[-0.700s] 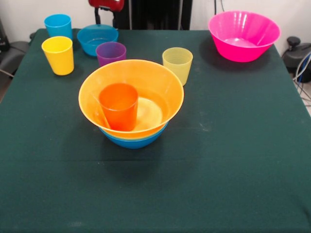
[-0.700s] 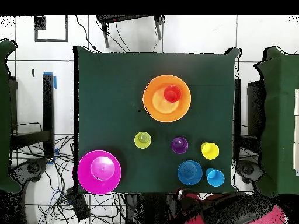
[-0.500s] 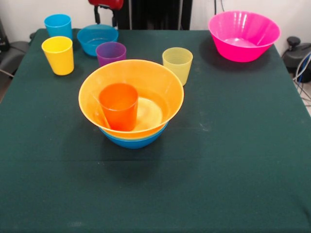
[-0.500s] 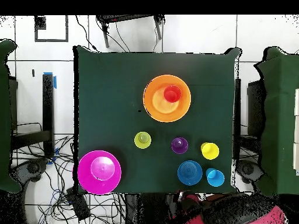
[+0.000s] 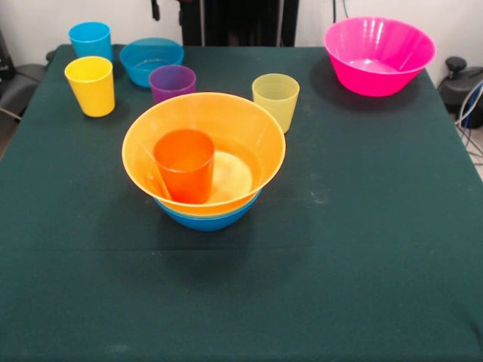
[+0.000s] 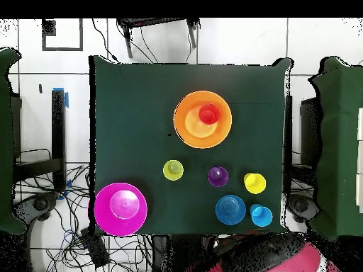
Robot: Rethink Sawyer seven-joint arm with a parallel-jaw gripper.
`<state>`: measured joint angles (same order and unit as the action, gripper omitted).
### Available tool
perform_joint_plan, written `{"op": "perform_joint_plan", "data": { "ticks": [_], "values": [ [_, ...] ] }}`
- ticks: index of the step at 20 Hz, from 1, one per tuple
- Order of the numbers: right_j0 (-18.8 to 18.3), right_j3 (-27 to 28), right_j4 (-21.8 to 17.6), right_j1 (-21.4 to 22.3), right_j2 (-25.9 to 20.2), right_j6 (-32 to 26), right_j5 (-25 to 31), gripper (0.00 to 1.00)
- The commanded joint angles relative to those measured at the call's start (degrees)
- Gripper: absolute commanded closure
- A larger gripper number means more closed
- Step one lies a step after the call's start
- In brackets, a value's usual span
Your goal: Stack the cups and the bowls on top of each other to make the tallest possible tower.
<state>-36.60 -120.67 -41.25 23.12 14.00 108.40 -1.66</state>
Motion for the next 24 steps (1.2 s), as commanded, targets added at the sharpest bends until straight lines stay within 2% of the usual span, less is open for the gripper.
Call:
{"op": "perform_joint_plan", "data": {
  "ticks": [1, 8, 11, 13, 24],
  "values": [
    [3.1, 6.1, -1.9, -7.1, -3.2, 3.3, 0.2, 0.00],
    [3.8, 6.9, -1.8, -11.0, -1.7, 4.7, -4.3, 0.00],
    [2.9, 7.2, -2.0, -12.4, -1.7, 4.8, -5.7, 0.00],
    [3.0, 7.7, -2.0, -14.6, -0.5, 5.3, -8.1, 0.00],
    [-2.6, 11.9, -2.7, -18.3, -3.3, 2.8, -6.8, 0.00]
  ]
}}
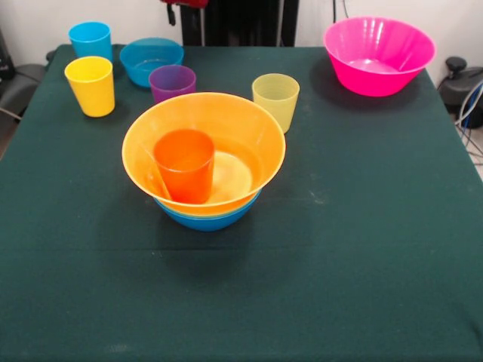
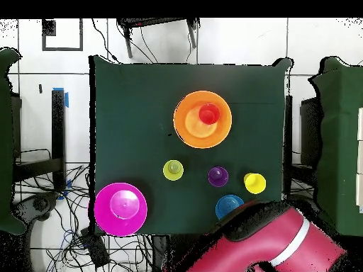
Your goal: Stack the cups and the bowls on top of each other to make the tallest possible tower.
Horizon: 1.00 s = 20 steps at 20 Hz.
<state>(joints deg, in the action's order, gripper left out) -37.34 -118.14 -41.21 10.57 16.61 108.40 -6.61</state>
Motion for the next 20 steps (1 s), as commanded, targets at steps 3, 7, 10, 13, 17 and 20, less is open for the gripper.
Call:
{"op": "perform_joint_plan", "data": {
  "ticks": [3, 7, 10, 13, 17, 20],
  "values": [
    [-2.7, 11.3, -3.0, -7.4, -6.3, 2.3, -1.8, 0.00],
    [-2.6, 12.9, -3.3, -9.3, -5.3, 2.4, -3.6, 0.00],
    [-1.9, 12.8, -3.3, -9.2, -4.9, 2.7, -4.2, 0.00],
    [-2.7, 13.1, -2.7, -9.8, -5.6, 3.3, -3.3, 0.00],
    [-3.1, 14.0, -2.7, -10.6, -6.1, 3.3, -3.2, 0.00],
    [-1.5, 14.3, -2.4, -11.1, -4.4, 3.9, -5.1, 0.00]
  ]
}}
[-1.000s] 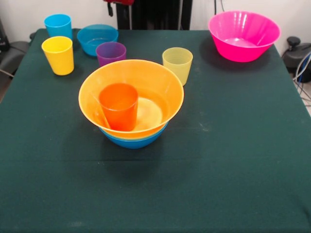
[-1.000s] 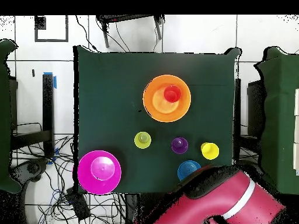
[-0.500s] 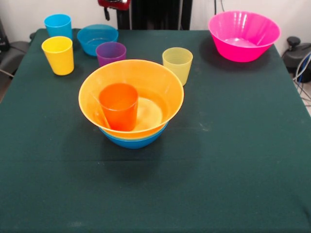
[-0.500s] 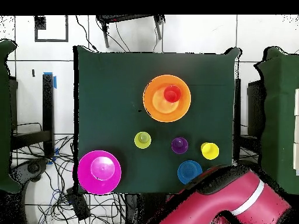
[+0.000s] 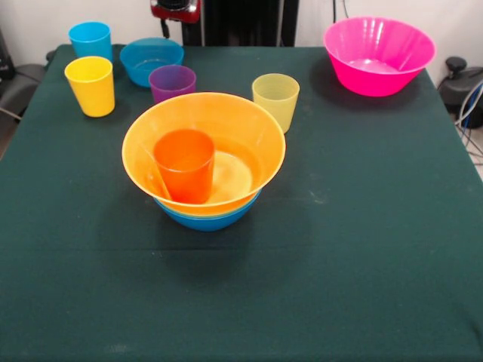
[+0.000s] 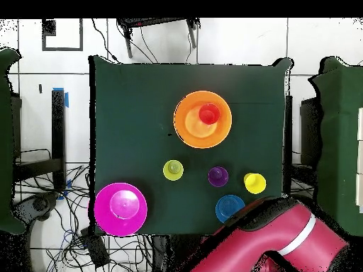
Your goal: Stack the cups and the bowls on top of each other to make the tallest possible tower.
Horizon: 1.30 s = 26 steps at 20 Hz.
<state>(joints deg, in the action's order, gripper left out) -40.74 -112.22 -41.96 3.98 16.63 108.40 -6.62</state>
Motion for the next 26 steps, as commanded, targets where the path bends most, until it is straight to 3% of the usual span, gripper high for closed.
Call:
{"op": "perform_joint_plan", "data": {
  "ticks": [1, 7, 16, 26],
  "values": [
    [2.0, 8.5, -1.7, -4.7, -4.2, 3.9, -5.4, 0.00],
    [1.0, 8.9, -2.4, -4.7, -4.9, 3.4, -5.5, 0.00],
    [1.1, 13.3, -1.2, -9.9, -4.4, 4.0, -7.8, 0.00],
    [1.6, 12.9, -0.8, -9.6, -4.4, 4.3, -7.7, 0.00]
  ]
}}
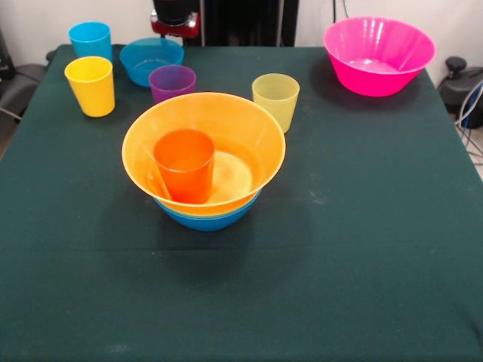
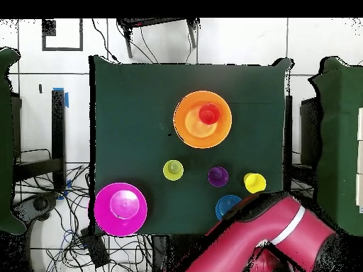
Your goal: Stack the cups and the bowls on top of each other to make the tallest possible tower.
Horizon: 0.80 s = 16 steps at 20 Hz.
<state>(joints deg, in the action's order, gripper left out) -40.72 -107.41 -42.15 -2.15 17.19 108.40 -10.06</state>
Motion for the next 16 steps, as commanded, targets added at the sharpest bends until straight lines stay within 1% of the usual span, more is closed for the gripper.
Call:
{"op": "perform_joint_plan", "data": {
  "ticks": [1, 3, 6, 8, 13, 16],
  "values": [
    [1.6, 7.9, -0.8, -3.2, -5.1, 4.3, -4.1, 0.00],
    [1.9, 6.3, -0.9, -1.6, -5.2, 4.4, -3.3, 0.00],
    [2.5, 2.8, -0.9, 2.4, -5.2, 4.4, -0.9, 0.00],
    [2.6, 1.8, -0.8, 4.0, -5.7, 4.3, 0.1, 0.00],
    [3.4, 0.7, -0.3, 5.7, -5.8, 4.3, 0.8, 0.00],
    [3.2, 0.1, -0.6, 6.2, -5.8, 4.2, 1.0, 0.00]
  ]
}}
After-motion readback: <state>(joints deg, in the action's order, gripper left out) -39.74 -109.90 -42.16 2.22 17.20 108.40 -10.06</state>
